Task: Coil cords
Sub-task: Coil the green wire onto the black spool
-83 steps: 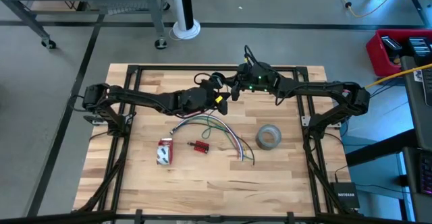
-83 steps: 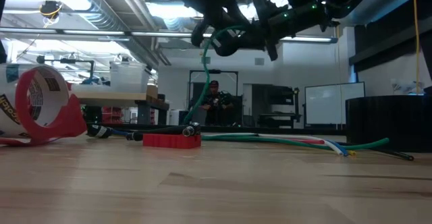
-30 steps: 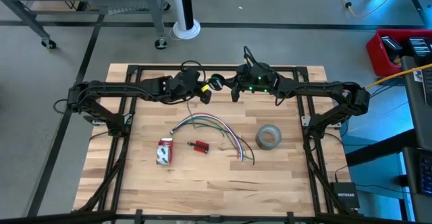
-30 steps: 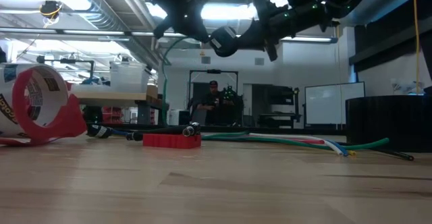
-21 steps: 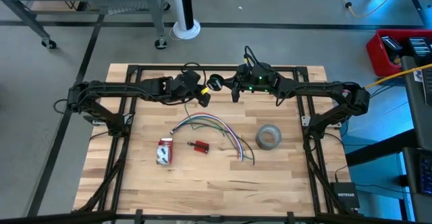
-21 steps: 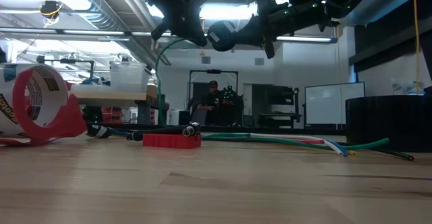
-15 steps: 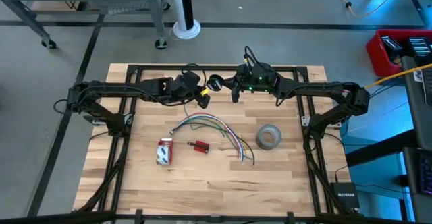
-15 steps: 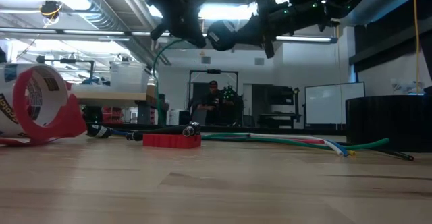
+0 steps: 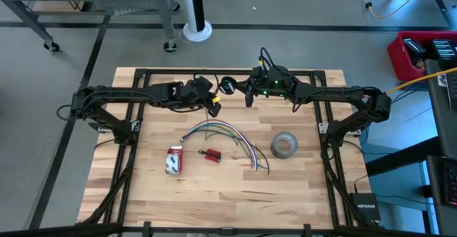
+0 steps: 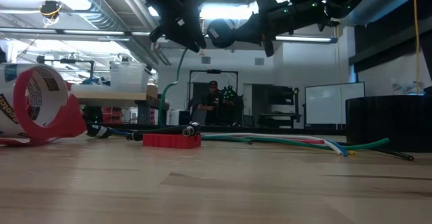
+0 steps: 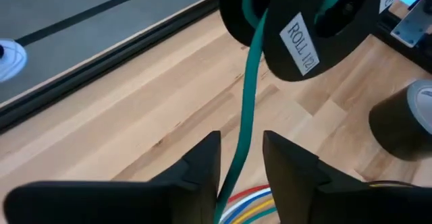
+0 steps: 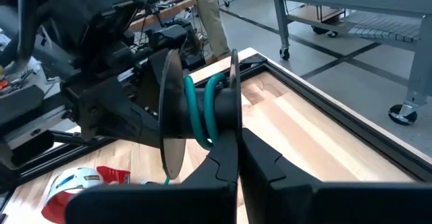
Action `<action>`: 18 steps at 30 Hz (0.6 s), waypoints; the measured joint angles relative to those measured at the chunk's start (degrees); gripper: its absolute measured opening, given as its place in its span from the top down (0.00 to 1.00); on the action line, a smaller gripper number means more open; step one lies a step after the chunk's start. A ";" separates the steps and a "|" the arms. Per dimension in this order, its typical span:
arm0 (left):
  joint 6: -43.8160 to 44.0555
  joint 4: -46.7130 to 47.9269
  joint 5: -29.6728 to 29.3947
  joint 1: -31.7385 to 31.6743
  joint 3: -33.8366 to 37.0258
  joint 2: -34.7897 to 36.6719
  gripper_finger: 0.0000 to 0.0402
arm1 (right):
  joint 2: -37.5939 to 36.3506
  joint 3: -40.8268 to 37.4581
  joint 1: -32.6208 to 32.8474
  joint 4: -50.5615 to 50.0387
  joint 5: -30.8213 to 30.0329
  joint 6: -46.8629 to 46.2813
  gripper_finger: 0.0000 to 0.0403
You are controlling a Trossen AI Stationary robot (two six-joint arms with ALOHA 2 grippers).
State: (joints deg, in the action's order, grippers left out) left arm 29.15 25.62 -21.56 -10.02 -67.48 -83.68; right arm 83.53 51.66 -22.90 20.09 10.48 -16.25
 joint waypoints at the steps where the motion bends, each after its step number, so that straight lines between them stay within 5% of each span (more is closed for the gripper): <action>1: 0.02 0.17 0.00 0.00 0.00 0.00 0.74 | 0.00 0.00 -0.02 0.14 0.00 0.00 1.00; 18: 3.45 9.45 -4.94 2.98 0.02 -0.04 0.80 | 0.00 0.00 -0.02 0.92 -2.43 0.13 1.00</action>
State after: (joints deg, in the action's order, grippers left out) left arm 32.60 35.07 -26.51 -7.04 -67.46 -83.72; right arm 83.53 51.66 -22.92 21.02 8.05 -16.12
